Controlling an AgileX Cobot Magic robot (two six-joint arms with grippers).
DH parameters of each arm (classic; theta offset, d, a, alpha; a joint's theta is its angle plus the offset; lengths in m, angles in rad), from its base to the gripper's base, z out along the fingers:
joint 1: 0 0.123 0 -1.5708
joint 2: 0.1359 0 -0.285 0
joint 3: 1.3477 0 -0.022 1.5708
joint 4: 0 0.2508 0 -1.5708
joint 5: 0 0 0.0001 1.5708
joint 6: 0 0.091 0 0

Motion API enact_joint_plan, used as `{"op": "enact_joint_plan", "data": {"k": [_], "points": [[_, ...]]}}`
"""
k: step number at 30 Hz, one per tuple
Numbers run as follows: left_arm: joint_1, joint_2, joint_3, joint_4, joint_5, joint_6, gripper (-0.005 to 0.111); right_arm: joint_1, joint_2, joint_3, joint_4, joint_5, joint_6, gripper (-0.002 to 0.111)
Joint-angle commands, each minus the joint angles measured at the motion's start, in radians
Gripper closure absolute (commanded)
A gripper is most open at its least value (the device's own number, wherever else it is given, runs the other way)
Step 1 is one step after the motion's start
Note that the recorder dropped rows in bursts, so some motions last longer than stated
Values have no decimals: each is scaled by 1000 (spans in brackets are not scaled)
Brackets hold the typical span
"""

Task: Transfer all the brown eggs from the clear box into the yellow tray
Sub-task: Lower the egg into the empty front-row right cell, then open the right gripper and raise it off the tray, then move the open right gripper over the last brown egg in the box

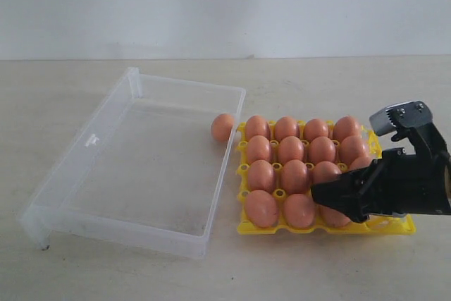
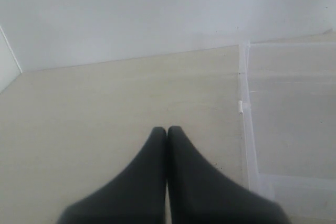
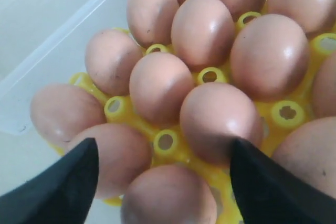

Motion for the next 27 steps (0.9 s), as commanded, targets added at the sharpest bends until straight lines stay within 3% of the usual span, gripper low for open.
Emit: {"op": "enact_joint_plan", "data": {"k": [1, 9, 11, 13, 16, 17, 20, 24, 27], "points": [[-1, -2, 3, -7, -8, -9, 111, -7, 1, -1, 16, -10, -3, 39], [-1, -2, 3, -7, -8, -9, 111, -7, -83, -20, 35, -187, 58, 40], [-1, -2, 3, -7, -8, -9, 111, -7, -129, -44, 43, -270, 89, 47], [-1, -2, 3, -7, -8, -9, 111, 12, -171, -80, 58, -356, 112, 65], [-1, -2, 3, -7, -8, -9, 111, 103, -221, -168, 63, -411, 113, 104], [-1, -2, 3, -7, -8, -9, 111, 146, -230, -198, 63, -386, 113, 108], [-1, -2, 3, -7, -8, -9, 111, 285, -244, -319, 56, -115, 33, 108], [-1, -2, 3, -7, -8, -9, 111, 470, -191, -480, 54, 544, -197, 108], [-1, -2, 3, -7, -8, -9, 111, 563, -87, -583, 62, 927, -247, 108]]}}
